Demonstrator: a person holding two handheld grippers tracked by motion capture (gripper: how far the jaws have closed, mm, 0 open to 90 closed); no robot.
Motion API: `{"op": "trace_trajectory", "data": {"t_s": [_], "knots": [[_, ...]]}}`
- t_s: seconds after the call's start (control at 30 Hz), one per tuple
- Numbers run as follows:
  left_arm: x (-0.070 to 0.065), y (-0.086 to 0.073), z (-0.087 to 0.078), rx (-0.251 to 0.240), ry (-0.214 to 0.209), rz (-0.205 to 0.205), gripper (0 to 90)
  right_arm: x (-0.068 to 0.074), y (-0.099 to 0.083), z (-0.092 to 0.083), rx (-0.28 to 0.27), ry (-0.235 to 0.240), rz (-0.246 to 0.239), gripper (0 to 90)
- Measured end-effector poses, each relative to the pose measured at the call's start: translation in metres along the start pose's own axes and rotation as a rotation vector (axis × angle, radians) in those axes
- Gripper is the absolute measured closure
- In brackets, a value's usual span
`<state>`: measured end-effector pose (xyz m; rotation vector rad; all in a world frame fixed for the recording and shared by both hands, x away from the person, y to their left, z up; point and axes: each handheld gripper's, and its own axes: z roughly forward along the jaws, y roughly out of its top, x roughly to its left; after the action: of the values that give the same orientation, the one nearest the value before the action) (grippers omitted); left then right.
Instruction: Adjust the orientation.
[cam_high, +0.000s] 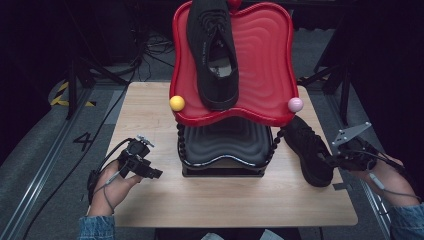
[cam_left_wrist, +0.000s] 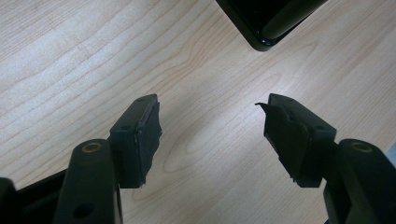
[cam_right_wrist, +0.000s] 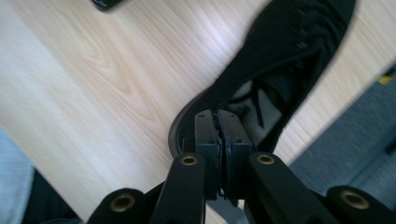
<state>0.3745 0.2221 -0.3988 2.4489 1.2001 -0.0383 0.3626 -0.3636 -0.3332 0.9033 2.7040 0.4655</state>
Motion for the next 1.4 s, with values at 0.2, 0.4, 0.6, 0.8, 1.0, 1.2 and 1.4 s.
{"op": "trace_trajectory", "data": {"t_s": [0.2,0.4,0.6,0.8,1.0,1.2,1.4], "knots": [[0.001,-0.001,0.003,0.014,-0.014,0.007,36.6,0.016,0.017,0.007,-0.023,0.044,-0.045,87.9],[0.002,-0.002,0.004,0.017,-0.012,0.004,36.6,0.012,0.015,0.011,-0.053,0.107,0.008,66.5],[0.002,-0.002,0.005,0.016,-0.017,-0.002,36.6,0.01,0.012,0.042,0.024,0.129,0.066,58.4],[0.003,-0.002,0.007,0.024,-0.02,-0.001,36.6,0.009,0.004,0.064,0.064,0.16,0.104,60.4],[0.003,-0.002,0.008,0.024,-0.024,-0.007,36.5,0.004,0.001,0.07,0.029,0.162,0.161,67.9],[0.003,-0.002,0.01,0.029,-0.025,-0.004,36.4,0.006,0.002,0.081,0.038,0.21,0.16,74.3],[0.004,-0.003,0.01,0.03,-0.027,-0.01,36.4,0.005,0.002,0.082,0.036,0.237,0.164,82.8]]}}
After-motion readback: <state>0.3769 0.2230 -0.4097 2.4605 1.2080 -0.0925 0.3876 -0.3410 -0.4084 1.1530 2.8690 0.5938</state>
